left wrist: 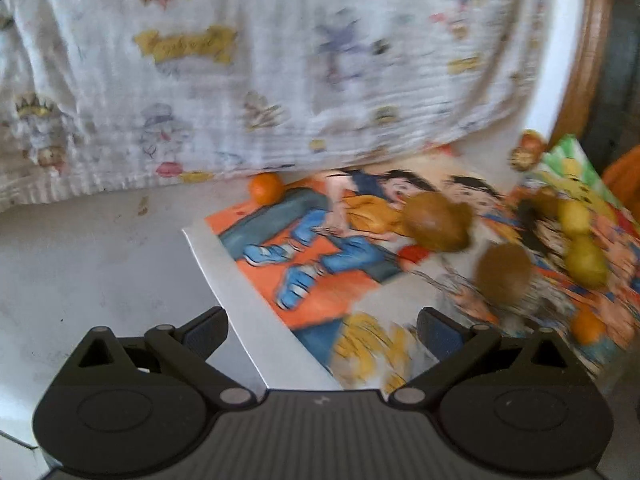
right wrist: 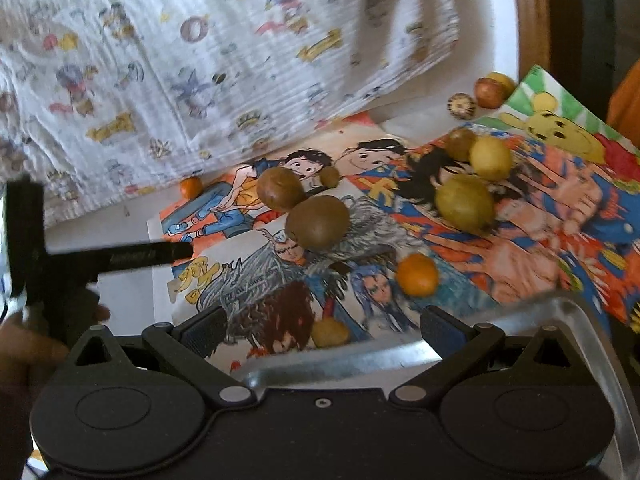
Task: Organize fruits
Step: 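Move left tool to the small orange while right tool approaches the brown kiwi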
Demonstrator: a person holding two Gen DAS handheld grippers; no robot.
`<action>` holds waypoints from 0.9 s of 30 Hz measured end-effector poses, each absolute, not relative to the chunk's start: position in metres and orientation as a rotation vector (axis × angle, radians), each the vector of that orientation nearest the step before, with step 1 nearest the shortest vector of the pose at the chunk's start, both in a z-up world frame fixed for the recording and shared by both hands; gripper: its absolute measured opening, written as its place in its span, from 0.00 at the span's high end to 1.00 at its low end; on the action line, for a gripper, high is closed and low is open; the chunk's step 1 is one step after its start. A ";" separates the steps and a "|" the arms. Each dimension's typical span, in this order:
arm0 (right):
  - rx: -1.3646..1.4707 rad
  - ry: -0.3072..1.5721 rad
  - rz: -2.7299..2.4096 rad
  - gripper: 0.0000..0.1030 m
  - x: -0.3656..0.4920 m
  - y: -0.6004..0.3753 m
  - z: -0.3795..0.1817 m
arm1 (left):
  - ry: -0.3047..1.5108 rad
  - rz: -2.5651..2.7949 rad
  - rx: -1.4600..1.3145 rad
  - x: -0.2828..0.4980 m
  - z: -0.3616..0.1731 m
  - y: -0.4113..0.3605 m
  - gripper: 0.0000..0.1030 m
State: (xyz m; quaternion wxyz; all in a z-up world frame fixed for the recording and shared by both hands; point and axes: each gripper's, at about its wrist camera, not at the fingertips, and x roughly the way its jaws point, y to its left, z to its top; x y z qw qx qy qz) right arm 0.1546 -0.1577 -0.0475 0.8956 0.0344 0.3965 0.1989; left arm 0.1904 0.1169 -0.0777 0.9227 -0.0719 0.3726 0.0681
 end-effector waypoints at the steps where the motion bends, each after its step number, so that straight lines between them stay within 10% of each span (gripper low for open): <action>1: 0.056 0.824 0.414 0.00 0.161 -0.151 -0.049 | 0.749 0.144 -0.143 0.197 -0.079 0.120 0.00; 15: 0.044 0.893 0.412 0.00 0.204 -0.126 -0.079 | 0.646 0.259 -0.005 0.289 -0.115 0.147 0.14; 27: 0.039 0.934 0.415 0.00 0.227 -0.121 -0.092 | 0.648 0.249 -0.041 0.319 -0.128 0.150 0.47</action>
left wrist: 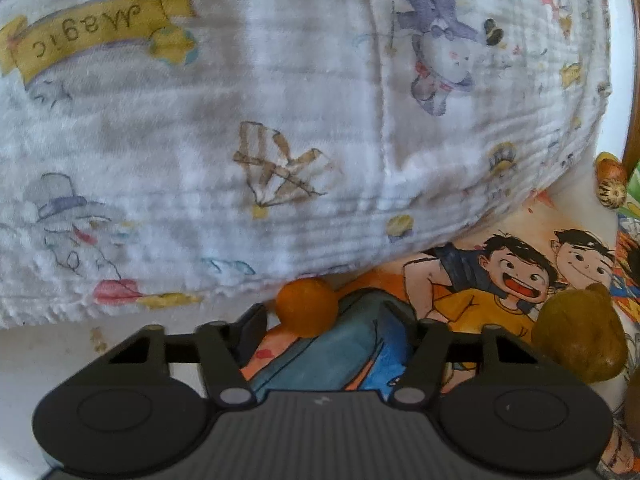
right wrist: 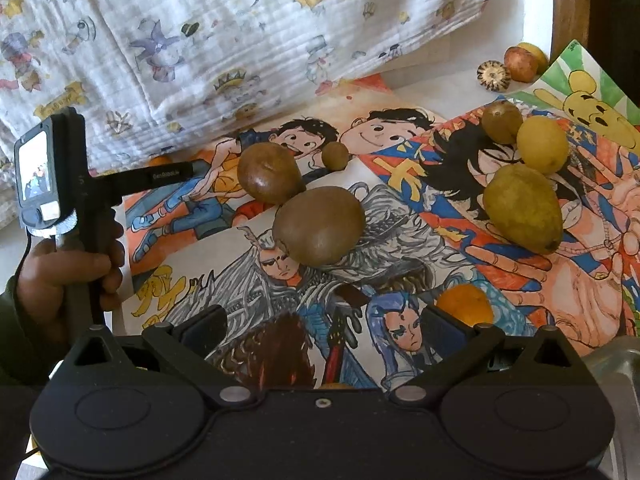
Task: Organize fruits
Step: 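Move left tool to the small orange while right tool approaches the brown kiwi, then close left gripper on the small orange while right gripper grasps the brown kiwi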
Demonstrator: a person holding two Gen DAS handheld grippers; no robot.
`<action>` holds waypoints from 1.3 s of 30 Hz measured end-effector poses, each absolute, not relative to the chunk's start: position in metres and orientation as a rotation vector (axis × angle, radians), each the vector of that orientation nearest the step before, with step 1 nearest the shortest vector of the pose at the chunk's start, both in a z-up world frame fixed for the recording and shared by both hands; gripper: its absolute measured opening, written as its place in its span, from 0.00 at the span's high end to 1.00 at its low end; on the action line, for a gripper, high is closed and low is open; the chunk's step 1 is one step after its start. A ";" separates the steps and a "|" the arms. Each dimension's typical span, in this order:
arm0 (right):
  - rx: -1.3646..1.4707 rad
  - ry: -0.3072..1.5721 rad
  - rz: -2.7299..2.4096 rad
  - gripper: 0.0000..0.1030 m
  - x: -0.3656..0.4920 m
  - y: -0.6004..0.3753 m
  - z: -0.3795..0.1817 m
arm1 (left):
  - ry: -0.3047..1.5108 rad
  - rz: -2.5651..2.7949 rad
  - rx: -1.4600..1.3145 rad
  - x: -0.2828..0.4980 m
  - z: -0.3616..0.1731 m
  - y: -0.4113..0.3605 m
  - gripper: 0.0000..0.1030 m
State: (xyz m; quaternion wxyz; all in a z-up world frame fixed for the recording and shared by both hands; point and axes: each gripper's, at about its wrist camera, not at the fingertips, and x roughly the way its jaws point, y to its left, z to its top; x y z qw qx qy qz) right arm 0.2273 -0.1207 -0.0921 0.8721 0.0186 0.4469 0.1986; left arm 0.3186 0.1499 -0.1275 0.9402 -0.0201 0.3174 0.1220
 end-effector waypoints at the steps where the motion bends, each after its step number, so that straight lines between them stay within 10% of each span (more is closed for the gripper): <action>1: 0.038 0.940 0.419 0.00 0.227 -0.120 -0.093 | 0.647 0.251 -0.043 0.319 -0.127 0.149 0.53; 28: -0.071 0.874 0.479 0.01 0.274 -0.097 -0.098 | 0.643 0.225 -0.068 0.303 -0.117 0.167 0.68; 39: -0.107 0.912 0.501 0.21 0.302 -0.086 -0.112 | 0.699 0.115 -0.069 0.251 -0.112 0.139 0.68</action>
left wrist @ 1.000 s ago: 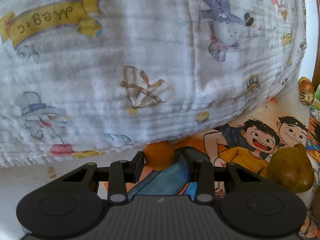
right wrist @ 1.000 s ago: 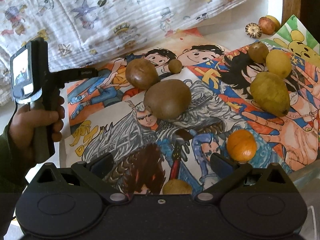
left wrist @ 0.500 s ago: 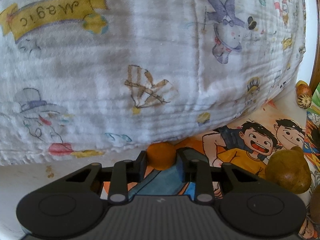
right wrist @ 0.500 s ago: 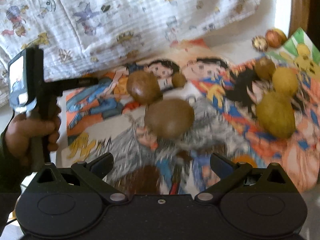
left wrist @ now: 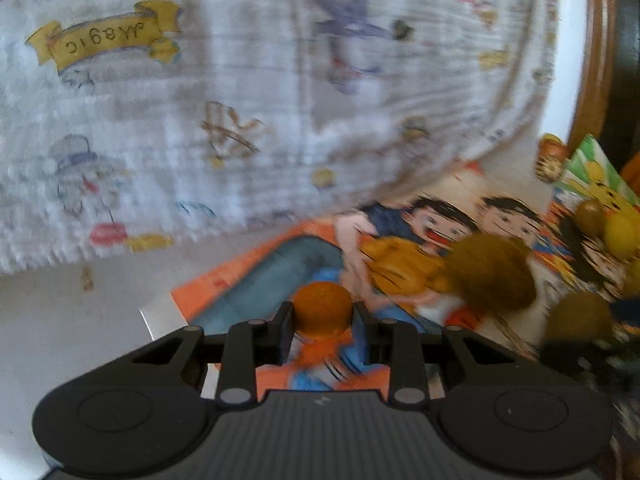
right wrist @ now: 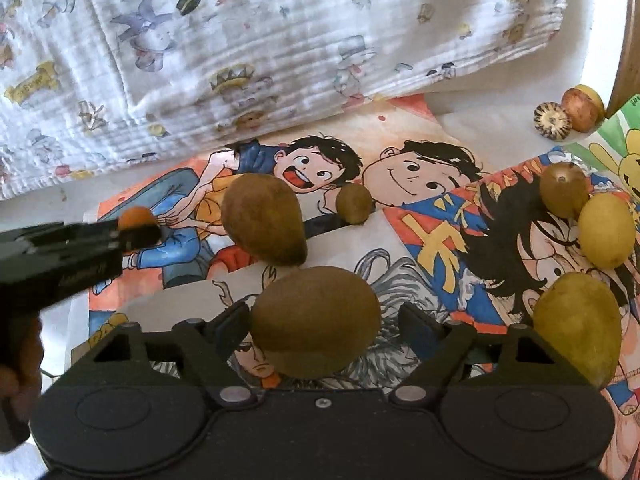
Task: Organize fruits
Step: 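Close left gripper on the small orange while right gripper grasps the brown kiwi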
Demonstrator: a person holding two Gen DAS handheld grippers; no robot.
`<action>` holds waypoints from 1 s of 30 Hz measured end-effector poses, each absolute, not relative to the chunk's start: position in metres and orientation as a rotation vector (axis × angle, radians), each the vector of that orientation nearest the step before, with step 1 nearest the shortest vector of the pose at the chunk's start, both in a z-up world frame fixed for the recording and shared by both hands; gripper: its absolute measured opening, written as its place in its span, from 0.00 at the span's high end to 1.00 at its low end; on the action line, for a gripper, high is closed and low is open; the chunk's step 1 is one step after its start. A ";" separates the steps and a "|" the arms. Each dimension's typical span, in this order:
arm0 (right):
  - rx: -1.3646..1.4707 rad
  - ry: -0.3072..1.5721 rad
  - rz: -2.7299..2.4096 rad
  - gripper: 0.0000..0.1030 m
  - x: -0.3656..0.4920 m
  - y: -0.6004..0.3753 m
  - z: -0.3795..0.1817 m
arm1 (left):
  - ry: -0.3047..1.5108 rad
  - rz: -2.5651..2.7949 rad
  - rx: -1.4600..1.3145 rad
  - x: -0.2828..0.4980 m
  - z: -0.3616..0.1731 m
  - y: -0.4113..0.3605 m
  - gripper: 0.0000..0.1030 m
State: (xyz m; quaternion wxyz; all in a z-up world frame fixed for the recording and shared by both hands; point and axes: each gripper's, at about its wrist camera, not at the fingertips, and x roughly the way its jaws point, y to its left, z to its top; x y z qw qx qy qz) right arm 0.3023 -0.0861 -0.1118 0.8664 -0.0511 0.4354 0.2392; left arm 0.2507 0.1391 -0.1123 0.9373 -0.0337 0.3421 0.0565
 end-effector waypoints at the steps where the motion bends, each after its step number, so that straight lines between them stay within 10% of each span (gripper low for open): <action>1: -0.114 0.915 0.503 0.22 0.302 -0.085 -0.112 | 0.702 0.106 -0.068 0.246 -0.111 0.136 0.68; 30: -0.052 0.771 0.528 0.36 0.219 -0.128 -0.033 | 0.629 0.028 -0.035 0.179 -0.054 0.070 0.68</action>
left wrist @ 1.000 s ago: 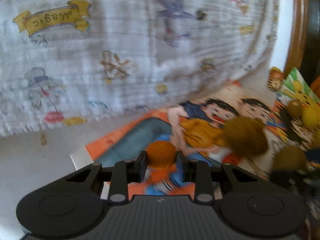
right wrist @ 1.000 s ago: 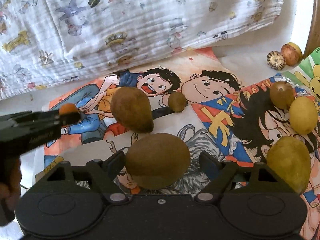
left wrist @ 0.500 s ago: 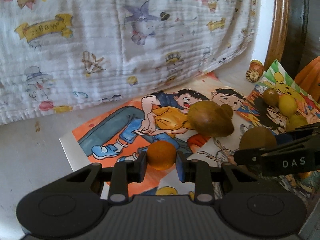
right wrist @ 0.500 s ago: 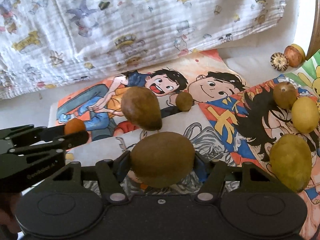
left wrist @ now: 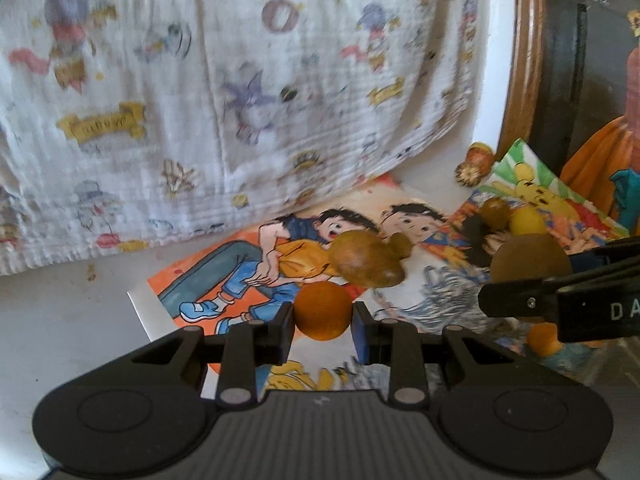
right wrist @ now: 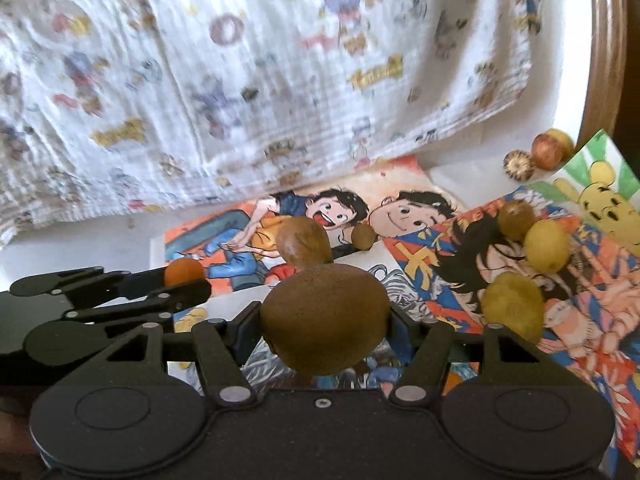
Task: Organize fruits
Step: 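Close left gripper on the small orange while right gripper grasps the brown kiwi, then carry the orange in left tool while right tool carries the kiwi over the tray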
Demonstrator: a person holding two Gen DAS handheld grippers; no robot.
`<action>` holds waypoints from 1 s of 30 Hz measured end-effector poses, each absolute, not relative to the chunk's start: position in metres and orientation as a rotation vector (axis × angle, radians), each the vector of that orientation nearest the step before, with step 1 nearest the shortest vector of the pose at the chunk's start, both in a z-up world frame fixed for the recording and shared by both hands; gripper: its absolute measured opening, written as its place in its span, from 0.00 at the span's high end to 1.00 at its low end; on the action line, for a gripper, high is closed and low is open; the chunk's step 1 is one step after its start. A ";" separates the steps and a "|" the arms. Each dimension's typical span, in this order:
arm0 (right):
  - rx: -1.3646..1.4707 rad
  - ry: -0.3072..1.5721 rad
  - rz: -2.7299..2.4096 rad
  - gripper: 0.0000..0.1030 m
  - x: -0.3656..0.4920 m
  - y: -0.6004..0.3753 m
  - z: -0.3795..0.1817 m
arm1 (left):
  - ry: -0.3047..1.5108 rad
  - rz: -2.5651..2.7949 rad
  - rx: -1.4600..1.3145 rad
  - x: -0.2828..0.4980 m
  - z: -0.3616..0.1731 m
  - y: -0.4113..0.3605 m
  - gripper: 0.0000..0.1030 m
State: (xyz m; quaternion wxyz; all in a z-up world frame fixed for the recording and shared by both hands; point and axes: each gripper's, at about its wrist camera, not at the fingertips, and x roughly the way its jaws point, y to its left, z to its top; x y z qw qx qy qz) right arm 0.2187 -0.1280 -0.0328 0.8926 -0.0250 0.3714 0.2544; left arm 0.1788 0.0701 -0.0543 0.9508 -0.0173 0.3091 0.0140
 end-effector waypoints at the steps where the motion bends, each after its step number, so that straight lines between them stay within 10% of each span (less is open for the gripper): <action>1: -0.049 0.759 0.526 0.36 0.211 -0.132 -0.026 | 0.618 0.024 -0.032 0.173 -0.049 0.066 0.68; 30: 0.030 0.494 0.419 0.36 0.019 -0.244 0.075 | 0.412 -0.143 0.039 0.027 0.040 -0.035 0.68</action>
